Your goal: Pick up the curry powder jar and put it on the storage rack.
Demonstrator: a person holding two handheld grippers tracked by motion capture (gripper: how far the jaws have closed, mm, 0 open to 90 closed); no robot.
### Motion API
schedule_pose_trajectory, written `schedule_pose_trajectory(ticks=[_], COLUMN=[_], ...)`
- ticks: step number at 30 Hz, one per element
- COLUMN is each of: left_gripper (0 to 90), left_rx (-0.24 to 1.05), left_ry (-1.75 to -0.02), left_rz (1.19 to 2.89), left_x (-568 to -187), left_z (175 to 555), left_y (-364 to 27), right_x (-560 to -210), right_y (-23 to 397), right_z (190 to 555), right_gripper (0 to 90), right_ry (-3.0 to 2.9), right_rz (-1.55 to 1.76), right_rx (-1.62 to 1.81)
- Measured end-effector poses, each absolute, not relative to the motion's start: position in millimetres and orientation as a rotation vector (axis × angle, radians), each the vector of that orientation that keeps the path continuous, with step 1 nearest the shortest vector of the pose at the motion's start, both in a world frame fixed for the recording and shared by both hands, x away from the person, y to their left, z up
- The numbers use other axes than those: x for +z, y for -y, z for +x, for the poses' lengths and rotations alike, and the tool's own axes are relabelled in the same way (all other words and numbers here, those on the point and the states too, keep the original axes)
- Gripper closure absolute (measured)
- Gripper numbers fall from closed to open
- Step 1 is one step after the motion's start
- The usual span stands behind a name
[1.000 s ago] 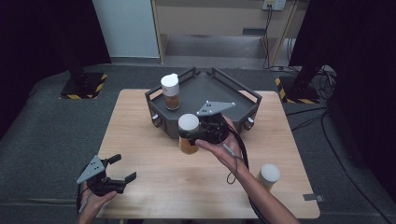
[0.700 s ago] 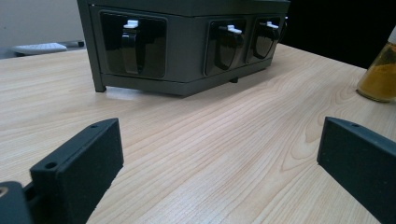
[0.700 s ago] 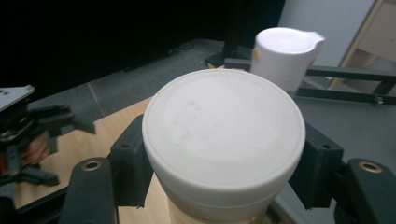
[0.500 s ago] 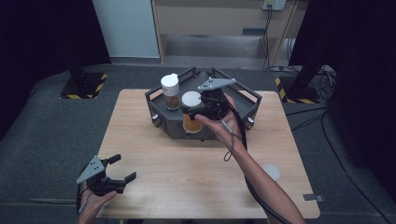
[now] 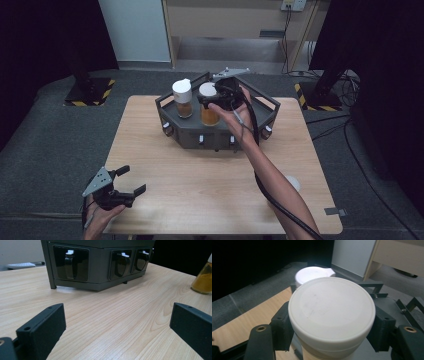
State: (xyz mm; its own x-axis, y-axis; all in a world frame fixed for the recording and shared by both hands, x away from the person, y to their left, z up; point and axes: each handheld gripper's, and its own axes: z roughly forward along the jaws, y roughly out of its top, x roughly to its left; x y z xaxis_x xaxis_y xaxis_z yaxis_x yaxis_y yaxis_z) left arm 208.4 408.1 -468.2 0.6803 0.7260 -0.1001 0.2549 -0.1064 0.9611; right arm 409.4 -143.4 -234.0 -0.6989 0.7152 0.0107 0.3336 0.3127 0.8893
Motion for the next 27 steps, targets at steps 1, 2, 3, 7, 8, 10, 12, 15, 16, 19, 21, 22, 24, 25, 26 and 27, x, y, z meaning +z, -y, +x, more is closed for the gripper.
schedule_pose_trajectory(ticks=[1, 2, 3, 7, 8, 10, 12, 15, 16, 19, 21, 22, 24, 25, 26, 27], left_gripper=[0.0, 0.0, 0.0, 0.0, 0.0, 0.0, 0.0, 0.0, 0.0, 0.0, 0.0, 0.0, 0.0, 0.0, 0.0, 0.0], left_rx=[0.481, 0.481, 0.482, 0.48, 0.48, 0.48, 0.478, 0.479, 0.479, 0.481, 0.479, 0.478, 0.478, 0.478, 0.478, 0.478], left_ry=[-0.804, -0.804, -0.803, -0.803, -0.802, -0.802, -0.803, -0.801, -0.801, -0.8, -0.803, -0.803, -0.803, -0.803, -0.802, -0.803], left_rz=[1.675, 1.675, 1.676, 1.677, 1.677, 1.675, 1.676, 1.678, 1.677, 1.677, 1.675, 1.675, 1.675, 1.675, 1.675, 1.675], left_x=[-468.3, -468.3, -468.2, -468.5, -468.4, -468.6, -468.6, -468.6, -468.6, -468.6, -468.7, -468.9, -468.8, -468.8, -468.9, -468.9], left_z=[208.4, 208.4, 208.4, 208.7, 208.7, 208.7, 208.9, 209.0, 209.0, 208.8, 208.7, 208.8, 208.8, 208.7, 208.8, 208.8], left_y=[-408.1, -408.1, -408.1, -408.2, -408.3, -408.4, -408.4, -408.2, -408.2, -408.5, -408.7, -408.7, -408.7, -408.7, -408.7, -408.7], right_x=[-234.8, -235.7, -236.3, -239.8, -241.1, -243.7, -245.2, -248.9, -250.2, -253.8, -257.1, -258.5, -262.3, -263.4, -264.7, -265.5], right_y=[142.0, 140.9, 139.9, 136.7, 136.2, 135.5, 134.7, 133.4, 132.6, 131.5, 130.4, 130.0, 130.0, 130.3, 130.5, 130.3], right_z=[412.1, 414.6, 417.3, 426.2, 427.9, 431.6, 435.1, 438.9, 440.6, 444.1, 445.9, 447.0, 449.9, 450.8, 451.6, 452.3], right_gripper=[33.3, 33.3, 33.4, 33.4, 33.3, 33.3, 33.4, 33.3, 33.4, 33.4, 33.4, 33.3, 33.4, 33.4, 33.3, 33.3], right_ry=[-2.192, -2.185, -2.181, -2.154, -2.145, -2.132, -2.126, -2.113, -2.111, -2.11, -2.109, -2.11, -2.108, -2.108, -2.106, -2.107], right_rz=[0.944, 0.952, 0.96, 1.003, 1.011, 1.02, 1.032, 1.039, 1.044, 1.057, 1.061, 1.065, 1.078, 1.081, 1.084, 1.089], right_rx=[1.342, 1.337, 1.331, 1.312, 1.309, 1.302, 1.295, 1.29, 1.287, 1.286, 1.279, 1.275, 1.276, 1.277, 1.276, 1.274])
